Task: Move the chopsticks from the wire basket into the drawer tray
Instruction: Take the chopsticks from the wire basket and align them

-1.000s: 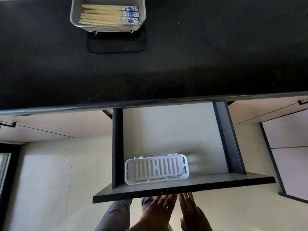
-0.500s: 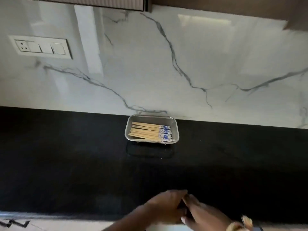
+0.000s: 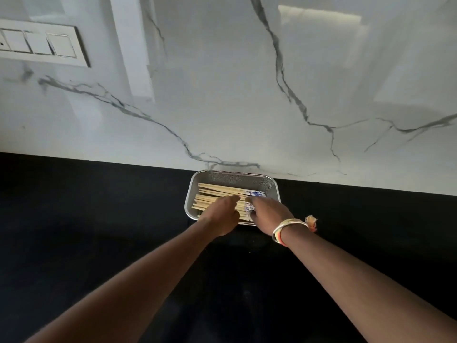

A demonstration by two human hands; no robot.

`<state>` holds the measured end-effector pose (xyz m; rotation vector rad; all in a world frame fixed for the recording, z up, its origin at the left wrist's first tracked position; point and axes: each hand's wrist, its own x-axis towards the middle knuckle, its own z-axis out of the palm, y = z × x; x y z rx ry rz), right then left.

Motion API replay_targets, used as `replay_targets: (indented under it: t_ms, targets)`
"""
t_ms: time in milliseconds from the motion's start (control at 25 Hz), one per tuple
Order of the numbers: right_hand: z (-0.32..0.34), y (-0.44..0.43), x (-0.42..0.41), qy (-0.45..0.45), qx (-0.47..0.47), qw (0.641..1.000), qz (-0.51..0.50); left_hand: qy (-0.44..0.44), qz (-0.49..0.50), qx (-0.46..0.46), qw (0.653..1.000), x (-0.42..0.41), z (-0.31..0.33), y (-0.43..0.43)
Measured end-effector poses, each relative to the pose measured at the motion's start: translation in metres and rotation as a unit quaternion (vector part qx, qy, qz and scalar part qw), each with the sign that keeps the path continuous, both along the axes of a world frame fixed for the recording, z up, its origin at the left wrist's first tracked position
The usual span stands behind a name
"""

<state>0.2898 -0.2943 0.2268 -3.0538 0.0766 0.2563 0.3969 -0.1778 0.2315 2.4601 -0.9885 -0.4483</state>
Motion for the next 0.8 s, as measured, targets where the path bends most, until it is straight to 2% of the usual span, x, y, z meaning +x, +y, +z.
replay_targets:
  t_ms: [40, 80, 120, 160, 240, 280, 440, 560, 680, 800]
  targets:
    - [-0.019, 0.023, 0.027, -0.007, 0.018, 1.0, -0.004, -0.107, 0.041, 0.045, 0.992, 0.036, -0.018, 0.085]
    - [-0.013, 0.07, 0.059, -0.065, 0.027, 0.997, -0.028, -0.073, 0.024, 0.069, 0.995, 0.031, -0.039, 0.109]
    - [-0.02, 0.07, 0.073, -0.02, 0.051, 0.998, -0.022, -0.061, 0.059, 0.08, 0.993, 0.041, -0.049, 0.116]
    - [-0.034, 0.063, 0.087, 0.009, 0.052, 0.998, -0.018, -0.06, 0.059, 0.1, 0.991, 0.049, -0.059, 0.121]
    - [-0.051, 0.049, 0.108, 0.048, -0.005, 0.999, -0.015, -0.065, 0.023, 0.129, 0.989, 0.055, -0.067, 0.101]
    - [-0.06, 0.042, 0.114, 0.062, -0.003, 0.998, -0.015, -0.049, 0.022, 0.129, 0.99, 0.055, -0.072, 0.093]
    - [-0.071, 0.05, 0.139, 0.076, 0.035, 0.996, 0.011, -0.094, 0.03, 0.149, 0.984, 0.073, -0.09, 0.095]
    - [-0.069, 0.046, 0.15, 0.099, 0.009, 0.995, 0.008, -0.115, 0.035, 0.152, 0.981, 0.072, -0.095, 0.093]
    - [-0.078, 0.048, 0.152, 0.066, -0.019, 0.997, 0.017, -0.135, 0.048, 0.138, 0.98, 0.075, -0.096, 0.097]
    - [-0.089, 0.049, 0.15, -0.009, -0.041, 0.998, 0.041, -0.18, 0.066, 0.122, 0.974, 0.073, -0.094, 0.101]
